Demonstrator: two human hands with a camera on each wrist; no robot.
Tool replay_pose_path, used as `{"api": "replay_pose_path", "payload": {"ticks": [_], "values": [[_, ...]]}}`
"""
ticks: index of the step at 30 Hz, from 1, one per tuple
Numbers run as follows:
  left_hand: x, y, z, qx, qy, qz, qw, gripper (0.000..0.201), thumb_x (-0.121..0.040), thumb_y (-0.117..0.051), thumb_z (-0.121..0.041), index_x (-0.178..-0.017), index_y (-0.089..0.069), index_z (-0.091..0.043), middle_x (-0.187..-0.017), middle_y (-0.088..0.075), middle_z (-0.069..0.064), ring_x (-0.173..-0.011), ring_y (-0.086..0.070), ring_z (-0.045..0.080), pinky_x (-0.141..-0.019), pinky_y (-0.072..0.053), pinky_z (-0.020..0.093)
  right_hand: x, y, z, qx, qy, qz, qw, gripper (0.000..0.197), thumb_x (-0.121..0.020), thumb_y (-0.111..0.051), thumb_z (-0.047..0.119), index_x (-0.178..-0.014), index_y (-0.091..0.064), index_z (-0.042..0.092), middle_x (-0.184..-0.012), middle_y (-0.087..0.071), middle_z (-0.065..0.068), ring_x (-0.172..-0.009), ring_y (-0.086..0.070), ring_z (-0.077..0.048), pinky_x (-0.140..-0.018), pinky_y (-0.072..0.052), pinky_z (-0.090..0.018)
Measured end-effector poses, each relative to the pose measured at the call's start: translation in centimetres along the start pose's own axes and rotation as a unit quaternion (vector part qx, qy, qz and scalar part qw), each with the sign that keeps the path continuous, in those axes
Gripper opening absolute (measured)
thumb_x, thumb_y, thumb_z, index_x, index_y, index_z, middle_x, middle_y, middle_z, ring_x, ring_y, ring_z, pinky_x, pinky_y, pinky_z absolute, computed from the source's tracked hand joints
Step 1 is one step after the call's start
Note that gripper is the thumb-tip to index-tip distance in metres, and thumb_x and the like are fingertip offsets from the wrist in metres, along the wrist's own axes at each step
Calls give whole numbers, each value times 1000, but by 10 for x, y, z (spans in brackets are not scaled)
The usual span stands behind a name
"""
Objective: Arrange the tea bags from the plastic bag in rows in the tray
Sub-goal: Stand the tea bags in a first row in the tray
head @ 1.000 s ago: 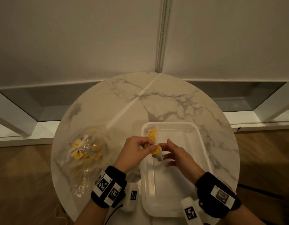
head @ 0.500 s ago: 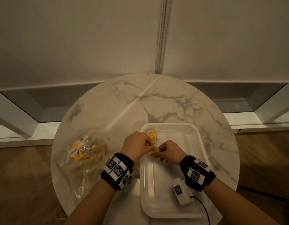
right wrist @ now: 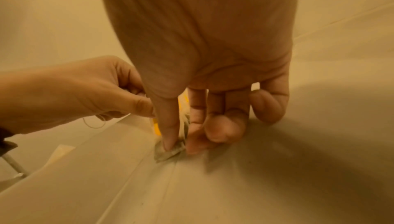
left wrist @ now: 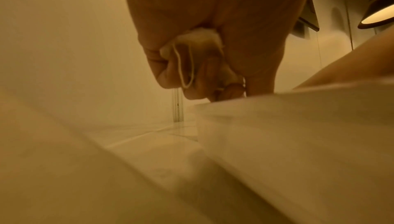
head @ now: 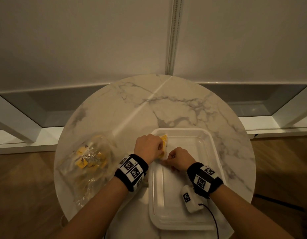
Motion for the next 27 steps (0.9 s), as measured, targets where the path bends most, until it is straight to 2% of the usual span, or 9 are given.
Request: {"api": "replay_pose_path", "payload": {"ticks": [4, 10, 15, 17, 19, 21, 23, 25, 27], "values": [[-2, -3, -3, -17, -19, -1, 1000, 16, -86, -62, -40, -95, -67, -28, -100, -67, 2, -92, -64, 25, -68, -35, 29, -4, -1, -2, 5, -10, 8, 1000, 36, -77, -77, 46, -67, -65, 14, -56, -68, -4, -47, -57, -16, -65, -57, -37], [-4, -4, 0, -11, -27, -29, 999, 31, -86, -62, -45, -107, -51, -25, -101, -66, 6, -91, -64, 30, -68, -38, 33, -1, -2, 1, 54, -9, -34, 998, 49, -84, -59, 60, -61, -61, 17, -58, -71, -5, -49, -62, -16, -71, -57, -35], [5, 3, 19, 187, 41, -72, 979, 30, -88, -60, -57, -95, -53, -28, -77, -65, -6, -73, -61, 16, -62, -36, 29, 0, 0, 2, 79, -10, -39, 996, 51, -88, -52, 59, -59, -63, 18, -56, -70, -1, -52, -66, -14, -69, -56, -29], [15, 3, 24, 309, 68, -97, 944, 28, -94, -54, -55, -93, -57, -28, -68, -62, -6, -65, -58, 11, -60, -41, 31, -1, 0, 2, 67, -17, -24, 997, 51, -88, -52, 58, -61, -64, 17, -57, -71, -2, -52, -66, -15, -72, -57, -31], [25, -1, 28, 431, 102, -110, 890, 30, -100, -47, -48, -94, -61, -23, -63, -60, -6, -60, -57, 9, -63, -46, 34, -1, -1, 3, 56, -24, -15, 998, 52, -88, -50, 60, -61, -63, 18, -58, -71, -4, -51, -66, -17, -73, -58, -33], [35, -7, 31, 538, 141, -106, 824, 33, -104, -41, -43, -96, -64, -20, -63, -59, -4, -56, -53, 5, -61, -42, 29, -1, -1, 4, 66, -26, -24, 997, 53, -88, -49, 62, -63, -64, 18, -57, -71, -3, -50, -65, -16, -73, -58, -33], [43, -9, 30, 622, 177, -99, 756, 38, -105, -35, -43, -100, -63, -18, -67, -57, 2, -48, -49, 5, -50, -37, 22, 0, -1, 5, 81, -23, -37, 996, 54, -88, -49, 63, -63, -65, 18, -55, -70, -1, -50, -67, -16, -72, -58, -32], [50, -7, 26, 697, 191, -98, 684, 43, -106, -30, -42, -109, -58, -11, -69, -53, 9, -39, -40, 7, -39, -30, 19, 1, -3, 5, 78, -17, -35, 996, 56, -90, -48, 64, -62, -63, 18, -56, -70, -2, -51, -66, -16, -71, -57, -31], [57, -5, 20, 770, 192, -92, 602, 46, -106, -29, -44, -114, -55, -7, -67, -51, 9, -36, -33, 9, -36, -25, 18, 5, -3, 5, 47, -9, -29, 998, 59, -90, -48, 65, -67, -64, 14, -59, -71, -6, -50, -64, -17, -70, -56, -33]]}}
Point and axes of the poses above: each hand's wrist, its own x-axis away from the middle knuckle, its own y-axis out of the back of the hand, z = x × y, the point moved 4 cm from there along -x, towards the middle knuckle
